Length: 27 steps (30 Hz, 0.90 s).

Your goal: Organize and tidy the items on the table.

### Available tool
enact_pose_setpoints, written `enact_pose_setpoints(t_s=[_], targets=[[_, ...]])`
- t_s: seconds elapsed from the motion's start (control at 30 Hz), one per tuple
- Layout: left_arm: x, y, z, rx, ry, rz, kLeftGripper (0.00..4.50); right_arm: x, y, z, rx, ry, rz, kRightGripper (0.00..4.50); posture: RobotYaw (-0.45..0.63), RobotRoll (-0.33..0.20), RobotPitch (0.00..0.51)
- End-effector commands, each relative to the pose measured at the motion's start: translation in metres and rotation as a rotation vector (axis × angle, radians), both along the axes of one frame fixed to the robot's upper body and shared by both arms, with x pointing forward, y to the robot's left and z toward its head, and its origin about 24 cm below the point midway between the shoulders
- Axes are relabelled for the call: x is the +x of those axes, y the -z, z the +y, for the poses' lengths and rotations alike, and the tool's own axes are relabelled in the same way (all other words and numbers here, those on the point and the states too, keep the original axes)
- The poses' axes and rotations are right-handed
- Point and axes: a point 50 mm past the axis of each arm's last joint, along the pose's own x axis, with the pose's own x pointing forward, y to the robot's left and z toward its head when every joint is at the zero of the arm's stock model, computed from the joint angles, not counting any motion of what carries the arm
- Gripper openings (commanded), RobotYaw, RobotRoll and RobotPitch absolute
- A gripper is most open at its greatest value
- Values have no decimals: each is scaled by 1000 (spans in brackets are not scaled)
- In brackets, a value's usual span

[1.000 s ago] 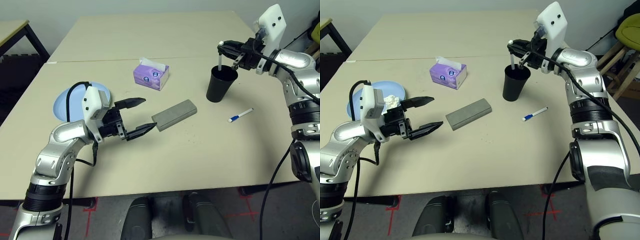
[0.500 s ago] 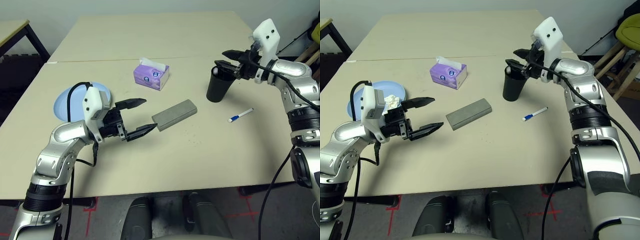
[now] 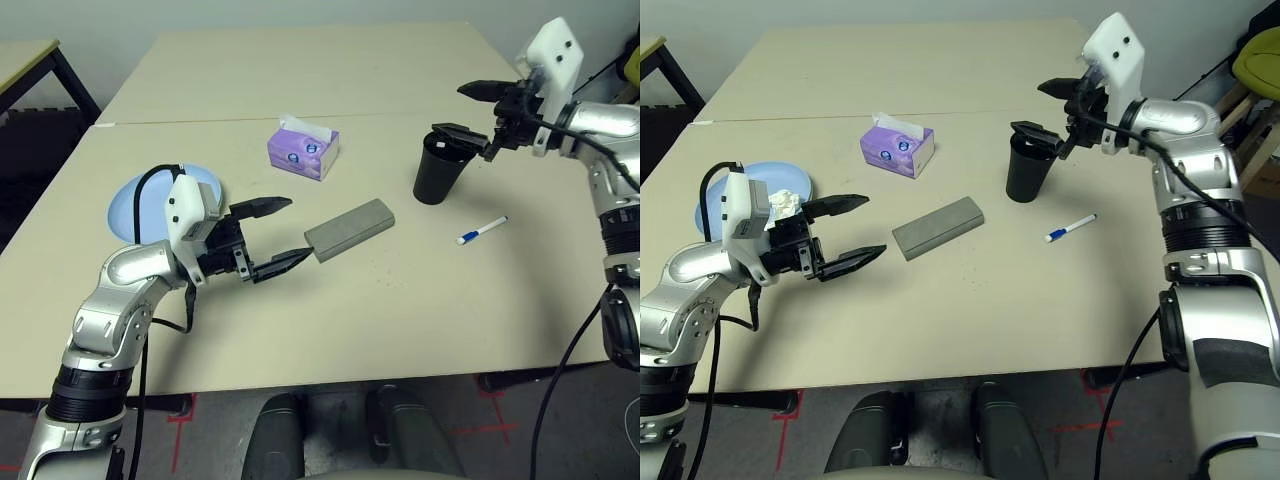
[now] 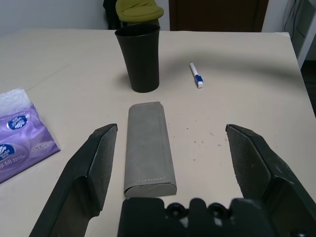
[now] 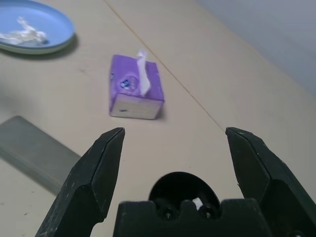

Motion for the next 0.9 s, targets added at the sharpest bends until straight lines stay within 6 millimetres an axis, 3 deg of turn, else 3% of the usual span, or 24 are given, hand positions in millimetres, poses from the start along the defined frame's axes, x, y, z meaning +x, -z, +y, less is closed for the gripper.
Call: enact_pose_setpoints(t_s=[0.03,0.2,0.33,0.9], targets=[[-1,2,1,8,8,-2,4500,-16,5,3,-96,-117,125,4492,28,0,102],[0,2,1,5,5,-5,4500,-34,38,-11,-335,-160,310,4492,28,0,103],[1,2,2,-2,1,-7,4500,-33,61,-25,-544,-123,357,4492,26,0,103],[2,-1,5,-18,-19,-18,4500,-6,95,-31,-854,-164,377,4492,47,0,101]])
